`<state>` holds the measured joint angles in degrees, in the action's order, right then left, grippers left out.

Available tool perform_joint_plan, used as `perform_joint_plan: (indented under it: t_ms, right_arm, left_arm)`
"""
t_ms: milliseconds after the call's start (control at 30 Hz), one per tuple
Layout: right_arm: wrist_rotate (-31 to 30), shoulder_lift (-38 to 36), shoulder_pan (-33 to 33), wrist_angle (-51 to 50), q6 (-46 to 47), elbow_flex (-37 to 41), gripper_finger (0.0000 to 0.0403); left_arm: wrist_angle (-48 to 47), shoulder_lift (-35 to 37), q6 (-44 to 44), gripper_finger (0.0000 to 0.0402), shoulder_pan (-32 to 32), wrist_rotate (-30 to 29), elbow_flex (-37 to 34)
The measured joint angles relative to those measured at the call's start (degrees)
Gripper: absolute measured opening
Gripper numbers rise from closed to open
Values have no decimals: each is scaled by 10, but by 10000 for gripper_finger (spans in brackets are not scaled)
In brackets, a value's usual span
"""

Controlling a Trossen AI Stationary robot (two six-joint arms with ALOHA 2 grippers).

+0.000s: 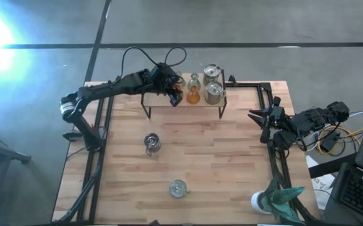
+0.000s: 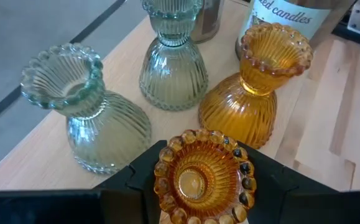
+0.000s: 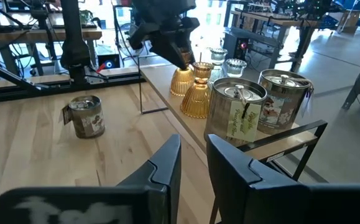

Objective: Pick & Place candle stick holders
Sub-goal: Put the orange glass candle holder on the shelf aligned with the green glass candle holder

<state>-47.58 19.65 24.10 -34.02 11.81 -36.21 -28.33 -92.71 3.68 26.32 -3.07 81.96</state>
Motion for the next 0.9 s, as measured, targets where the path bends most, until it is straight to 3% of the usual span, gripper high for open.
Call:
perform_joint_plan:
  t_ms: [900]
  right_arm:
    - [0,0,0,0,0,0,90]
  left_arm:
    - [6,-2,8,180,6,53,-4]
